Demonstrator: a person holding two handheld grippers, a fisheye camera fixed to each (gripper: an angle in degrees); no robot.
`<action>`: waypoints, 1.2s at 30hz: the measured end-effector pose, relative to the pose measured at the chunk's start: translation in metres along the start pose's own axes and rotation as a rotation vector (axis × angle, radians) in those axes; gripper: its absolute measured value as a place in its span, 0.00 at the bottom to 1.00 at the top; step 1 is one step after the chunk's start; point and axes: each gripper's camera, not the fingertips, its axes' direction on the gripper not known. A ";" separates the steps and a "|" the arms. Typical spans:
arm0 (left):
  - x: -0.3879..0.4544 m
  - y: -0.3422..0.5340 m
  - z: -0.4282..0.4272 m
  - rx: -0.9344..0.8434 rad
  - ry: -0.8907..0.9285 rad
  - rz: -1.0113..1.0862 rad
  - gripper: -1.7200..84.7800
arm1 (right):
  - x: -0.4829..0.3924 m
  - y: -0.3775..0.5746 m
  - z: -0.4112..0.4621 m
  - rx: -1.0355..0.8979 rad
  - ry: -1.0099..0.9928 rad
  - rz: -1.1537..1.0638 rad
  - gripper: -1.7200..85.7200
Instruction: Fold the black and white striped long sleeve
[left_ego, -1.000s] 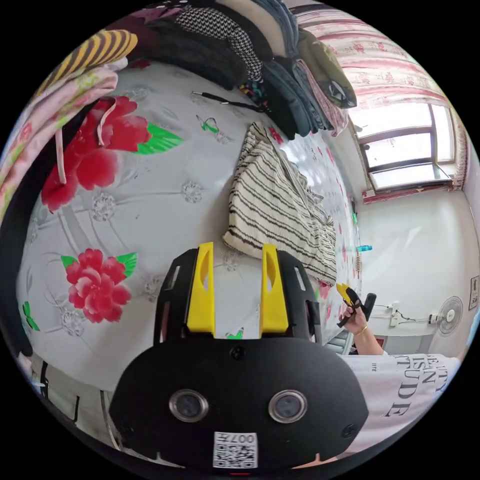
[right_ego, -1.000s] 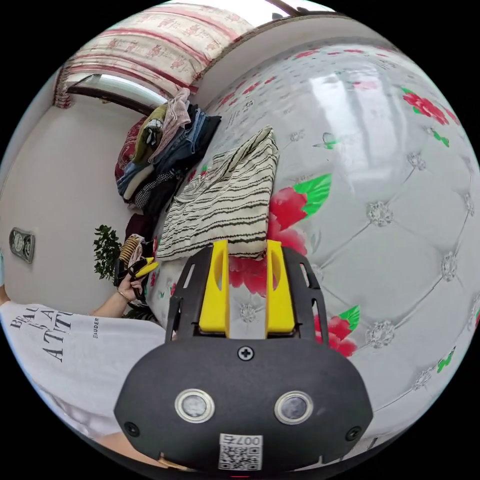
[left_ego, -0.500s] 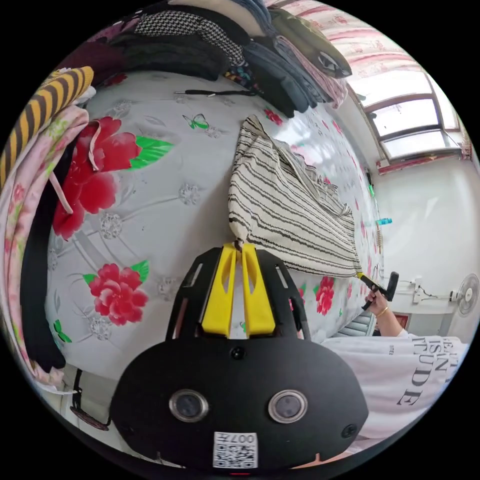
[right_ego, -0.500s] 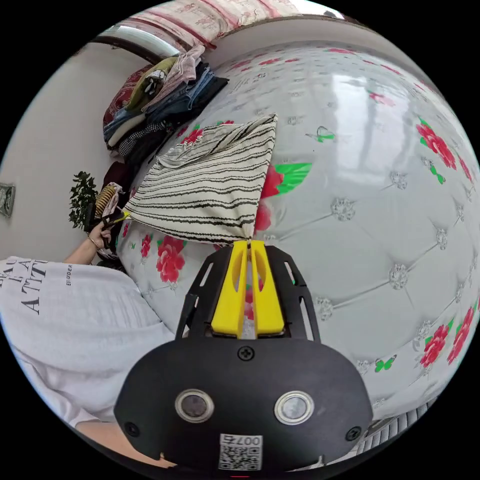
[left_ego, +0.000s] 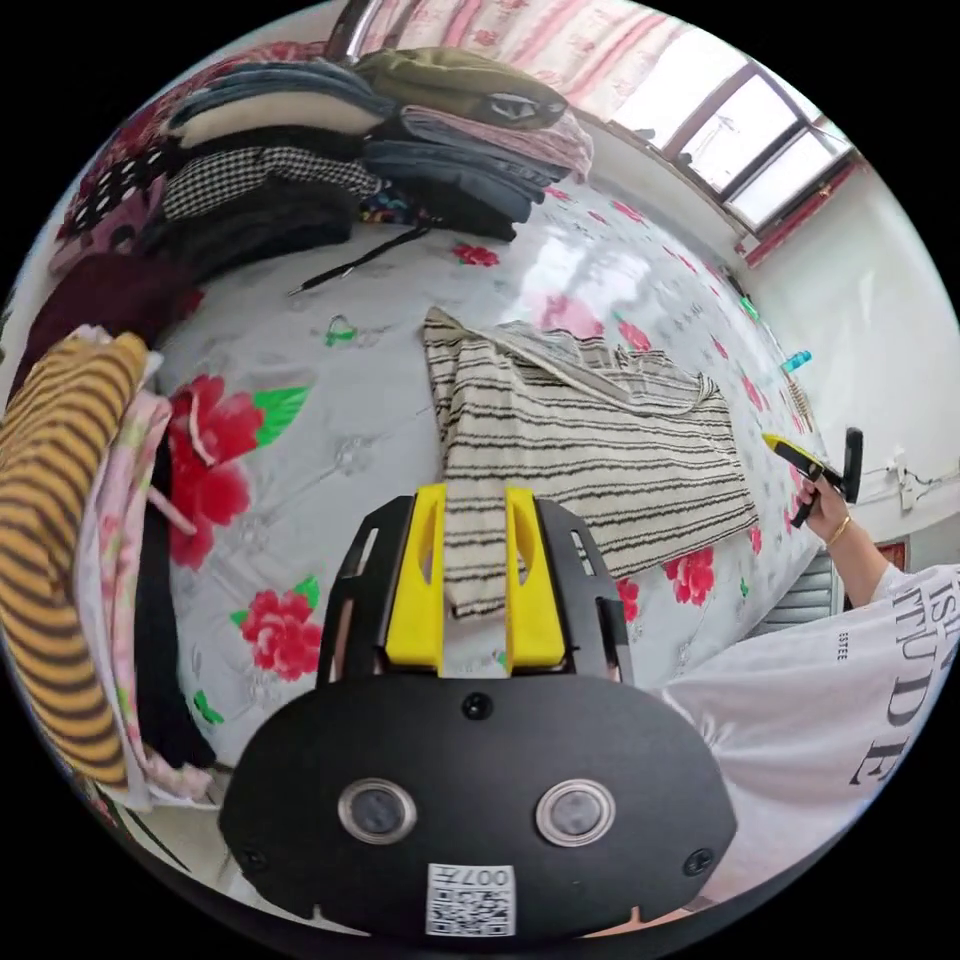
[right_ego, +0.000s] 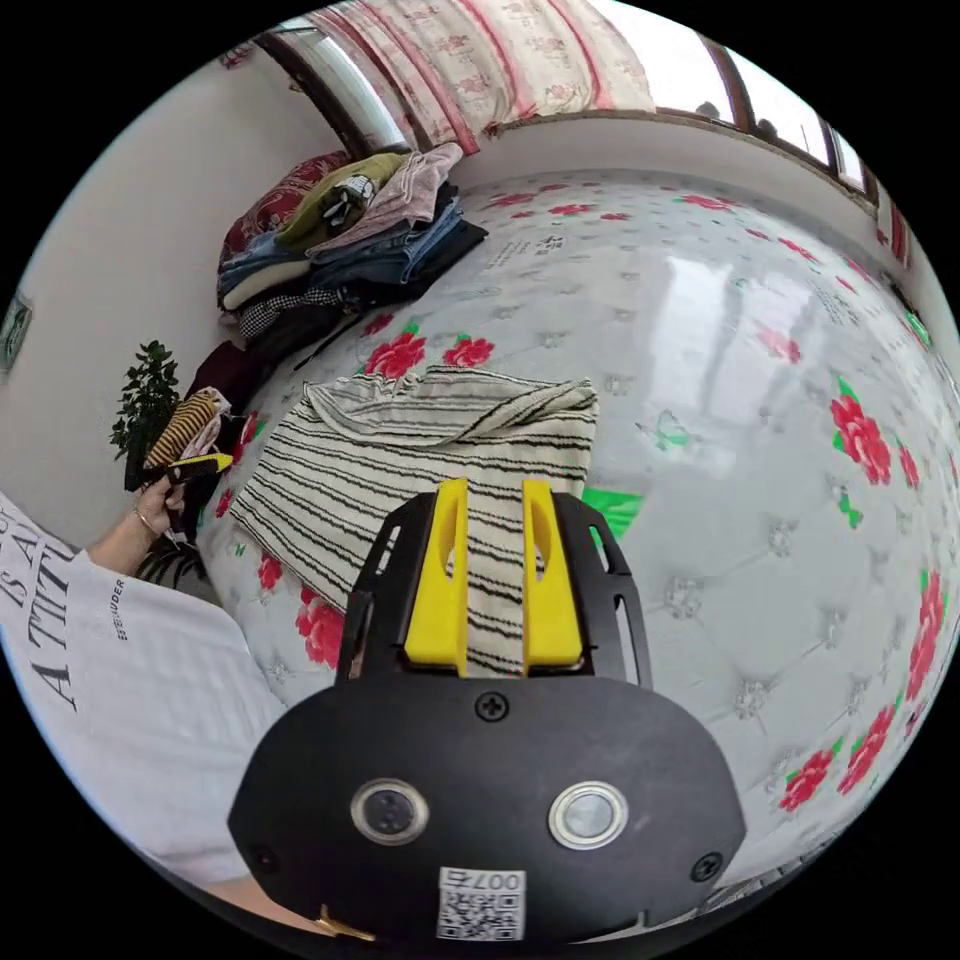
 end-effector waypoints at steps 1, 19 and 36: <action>0.005 -0.012 0.009 -0.004 0.006 0.026 0.14 | -0.005 -0.021 0.026 -0.017 -0.037 -0.013 0.10; 0.014 -0.166 0.130 -0.196 0.006 0.173 0.13 | 0.029 -0.115 0.187 -0.136 -0.142 0.058 0.02; 0.019 -0.176 0.123 -0.188 0.225 0.239 0.08 | -0.038 -0.111 0.257 -0.341 -0.242 -0.207 0.02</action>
